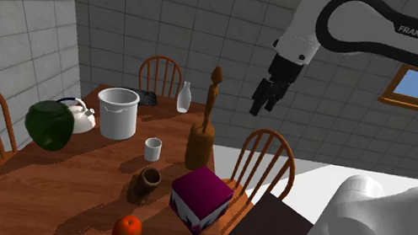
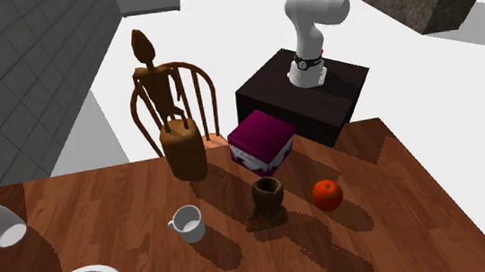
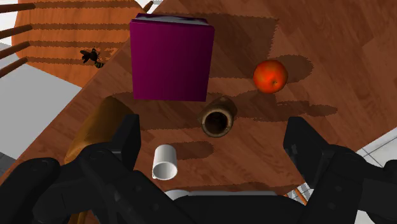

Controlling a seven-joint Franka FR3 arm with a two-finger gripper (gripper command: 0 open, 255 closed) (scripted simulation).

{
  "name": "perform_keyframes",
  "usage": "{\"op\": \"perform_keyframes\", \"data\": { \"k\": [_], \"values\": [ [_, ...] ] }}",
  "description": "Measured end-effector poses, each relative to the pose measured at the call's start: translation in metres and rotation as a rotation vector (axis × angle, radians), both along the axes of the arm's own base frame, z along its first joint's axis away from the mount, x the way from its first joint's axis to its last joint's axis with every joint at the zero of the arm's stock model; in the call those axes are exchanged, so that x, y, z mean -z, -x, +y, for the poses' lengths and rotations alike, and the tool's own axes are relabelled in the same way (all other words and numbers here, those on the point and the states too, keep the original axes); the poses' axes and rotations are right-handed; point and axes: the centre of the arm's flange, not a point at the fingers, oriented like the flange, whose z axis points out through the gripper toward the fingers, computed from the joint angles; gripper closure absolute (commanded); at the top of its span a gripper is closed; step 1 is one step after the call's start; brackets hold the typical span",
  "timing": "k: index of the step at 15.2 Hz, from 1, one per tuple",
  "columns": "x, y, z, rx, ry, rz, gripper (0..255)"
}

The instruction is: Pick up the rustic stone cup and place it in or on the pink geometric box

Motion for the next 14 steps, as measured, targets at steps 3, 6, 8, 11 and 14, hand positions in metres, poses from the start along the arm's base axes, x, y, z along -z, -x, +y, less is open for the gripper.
{"op": "perform_keyframes", "data": {
  "k": [3, 6, 8, 11, 14],
  "values": [
    [0.012, -0.009, 0.006, 0.001, -0.002, -0.001, 0],
    [0.042, -0.028, 0.012, 0.003, -0.006, -0.007, 0],
    [0.062, -0.04, 0.018, 0.004, -0.008, -0.011, 0],
    [0.095, -0.061, 0.025, 0.006, -0.012, -0.017, 0],
    [0.13, -0.081, 0.034, 0.009, -0.016, -0.023, 0]
  ]
}}
